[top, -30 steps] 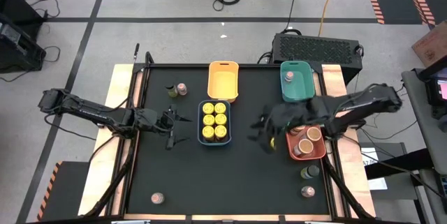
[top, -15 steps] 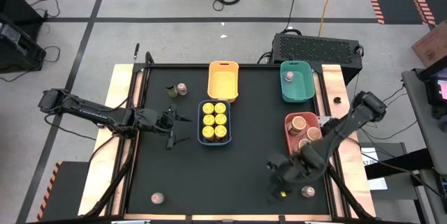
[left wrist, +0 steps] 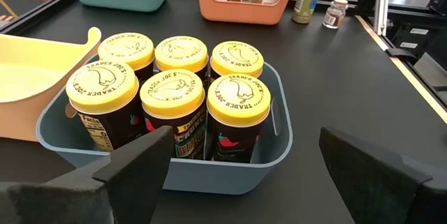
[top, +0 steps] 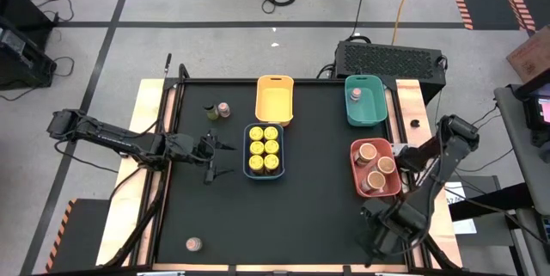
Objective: Sort spices by type
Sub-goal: Put the brown seasoning bottle into the green bin
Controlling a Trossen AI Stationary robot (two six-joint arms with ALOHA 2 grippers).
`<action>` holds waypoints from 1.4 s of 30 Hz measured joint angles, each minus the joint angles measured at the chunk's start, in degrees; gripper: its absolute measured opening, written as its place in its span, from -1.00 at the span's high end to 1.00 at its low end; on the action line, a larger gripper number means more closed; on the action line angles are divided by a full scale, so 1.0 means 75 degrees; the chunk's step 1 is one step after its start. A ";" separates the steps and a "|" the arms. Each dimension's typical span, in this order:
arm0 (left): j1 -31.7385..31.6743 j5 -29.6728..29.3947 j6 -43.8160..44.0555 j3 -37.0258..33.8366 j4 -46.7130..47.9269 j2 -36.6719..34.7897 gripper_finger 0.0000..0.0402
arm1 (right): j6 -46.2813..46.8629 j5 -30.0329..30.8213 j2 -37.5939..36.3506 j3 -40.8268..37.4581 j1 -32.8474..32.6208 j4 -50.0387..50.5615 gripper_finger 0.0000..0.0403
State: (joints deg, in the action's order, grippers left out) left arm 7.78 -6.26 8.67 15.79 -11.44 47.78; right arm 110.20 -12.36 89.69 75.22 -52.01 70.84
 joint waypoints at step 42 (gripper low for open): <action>0.0000 0.0000 -0.0010 0.0000 0.0003 -0.0001 -0.81 | -0.0712 -0.0284 -0.0055 -0.3270 -0.0353 -0.3635 -0.56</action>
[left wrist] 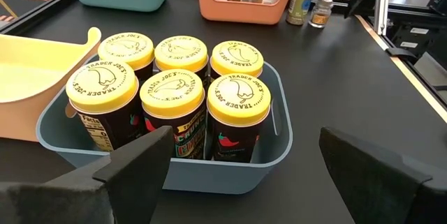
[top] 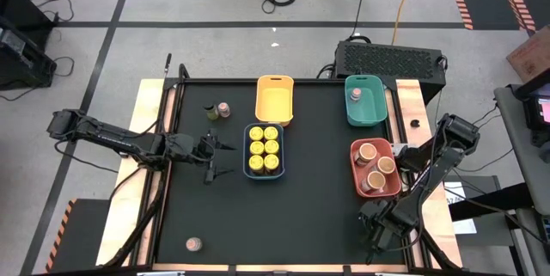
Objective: Sort spices by type
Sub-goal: Put the brown seasoning bottle into the green bin
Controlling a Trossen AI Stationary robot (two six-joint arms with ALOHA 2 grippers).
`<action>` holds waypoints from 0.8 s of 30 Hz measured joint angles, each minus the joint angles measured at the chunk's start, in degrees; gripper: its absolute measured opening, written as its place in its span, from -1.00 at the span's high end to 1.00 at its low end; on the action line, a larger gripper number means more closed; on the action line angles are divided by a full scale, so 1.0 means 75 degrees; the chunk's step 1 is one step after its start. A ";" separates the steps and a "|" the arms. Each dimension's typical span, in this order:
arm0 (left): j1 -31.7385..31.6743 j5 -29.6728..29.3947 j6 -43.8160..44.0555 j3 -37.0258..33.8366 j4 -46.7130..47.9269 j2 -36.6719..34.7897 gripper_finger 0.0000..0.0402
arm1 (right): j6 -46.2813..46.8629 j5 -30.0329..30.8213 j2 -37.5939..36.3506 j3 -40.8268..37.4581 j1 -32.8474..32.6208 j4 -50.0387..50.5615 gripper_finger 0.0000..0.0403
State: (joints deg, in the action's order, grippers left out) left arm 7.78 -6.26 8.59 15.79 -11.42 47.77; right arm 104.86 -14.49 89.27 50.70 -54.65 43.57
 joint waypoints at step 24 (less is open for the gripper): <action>-0.0002 0.0000 0.0001 0.0000 -0.0001 0.0001 -0.81 | 0.1932 0.0952 0.0000 0.0003 0.0041 0.0664 -0.56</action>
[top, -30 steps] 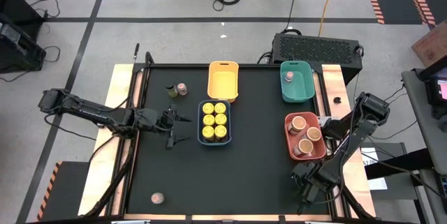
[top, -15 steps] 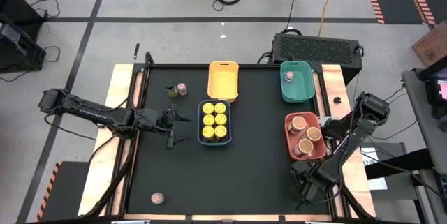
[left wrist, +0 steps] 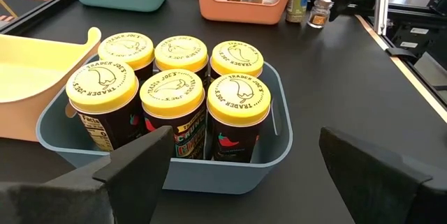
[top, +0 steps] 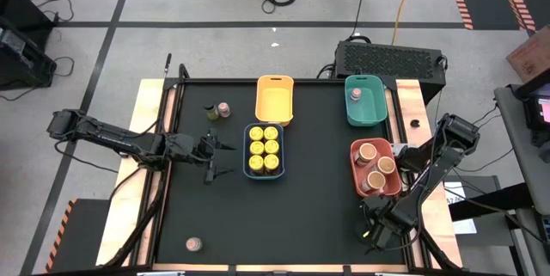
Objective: Sort spices by type
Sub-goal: Put the brown seasoning bottle into the green bin
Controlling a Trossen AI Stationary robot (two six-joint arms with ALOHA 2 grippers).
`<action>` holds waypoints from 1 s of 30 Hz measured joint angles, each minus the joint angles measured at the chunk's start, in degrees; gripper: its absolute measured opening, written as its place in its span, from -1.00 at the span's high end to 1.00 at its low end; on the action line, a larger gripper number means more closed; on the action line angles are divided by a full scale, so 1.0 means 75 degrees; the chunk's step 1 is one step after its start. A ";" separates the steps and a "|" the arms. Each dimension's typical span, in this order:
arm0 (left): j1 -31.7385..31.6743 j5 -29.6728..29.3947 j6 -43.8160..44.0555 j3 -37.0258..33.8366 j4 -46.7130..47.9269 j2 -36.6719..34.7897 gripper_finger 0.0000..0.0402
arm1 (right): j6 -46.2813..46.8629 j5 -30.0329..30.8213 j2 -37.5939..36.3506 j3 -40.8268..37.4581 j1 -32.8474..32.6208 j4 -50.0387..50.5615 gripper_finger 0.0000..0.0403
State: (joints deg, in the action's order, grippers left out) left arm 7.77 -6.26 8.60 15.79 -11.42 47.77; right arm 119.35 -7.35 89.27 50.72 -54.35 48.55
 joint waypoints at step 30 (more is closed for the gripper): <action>0.0000 0.0000 0.0000 0.0000 -0.0002 0.0002 -0.81 | -0.1670 -0.0482 0.0000 0.0462 0.0032 -0.0758 0.16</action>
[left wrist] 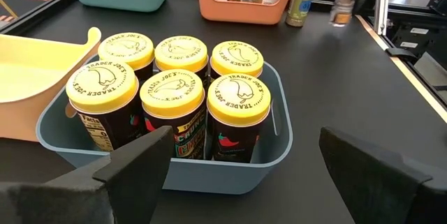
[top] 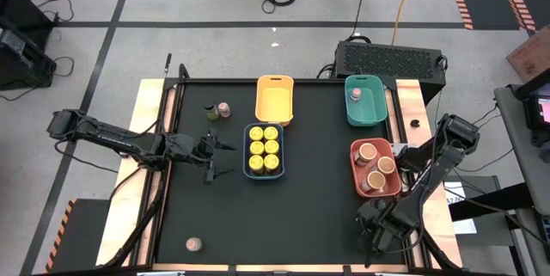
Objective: Sort spices by type
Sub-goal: Put the brown seasoning bottle into the green bin
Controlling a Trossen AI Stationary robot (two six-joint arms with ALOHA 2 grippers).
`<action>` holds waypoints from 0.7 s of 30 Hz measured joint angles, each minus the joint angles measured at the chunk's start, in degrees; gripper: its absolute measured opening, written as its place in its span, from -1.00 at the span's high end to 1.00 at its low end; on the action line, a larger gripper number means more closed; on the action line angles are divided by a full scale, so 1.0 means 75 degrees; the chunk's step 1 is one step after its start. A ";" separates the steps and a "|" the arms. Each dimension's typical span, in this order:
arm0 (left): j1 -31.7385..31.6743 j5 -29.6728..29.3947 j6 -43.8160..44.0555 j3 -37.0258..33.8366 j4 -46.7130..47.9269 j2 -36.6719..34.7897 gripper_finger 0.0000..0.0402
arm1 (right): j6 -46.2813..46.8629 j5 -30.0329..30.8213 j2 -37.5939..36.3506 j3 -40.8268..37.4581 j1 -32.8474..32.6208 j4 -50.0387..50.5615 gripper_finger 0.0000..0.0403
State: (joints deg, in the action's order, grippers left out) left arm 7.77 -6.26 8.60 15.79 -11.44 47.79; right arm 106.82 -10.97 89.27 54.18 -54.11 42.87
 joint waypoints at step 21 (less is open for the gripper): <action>0.0000 0.0000 0.0000 0.0000 -0.0006 0.0000 -0.81 | -0.4364 0.0882 -0.0003 0.1870 0.2411 0.0878 0.19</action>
State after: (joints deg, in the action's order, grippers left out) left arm 7.77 -6.26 8.60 15.79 -11.49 47.79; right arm 74.10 -4.36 89.25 68.21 -36.03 49.45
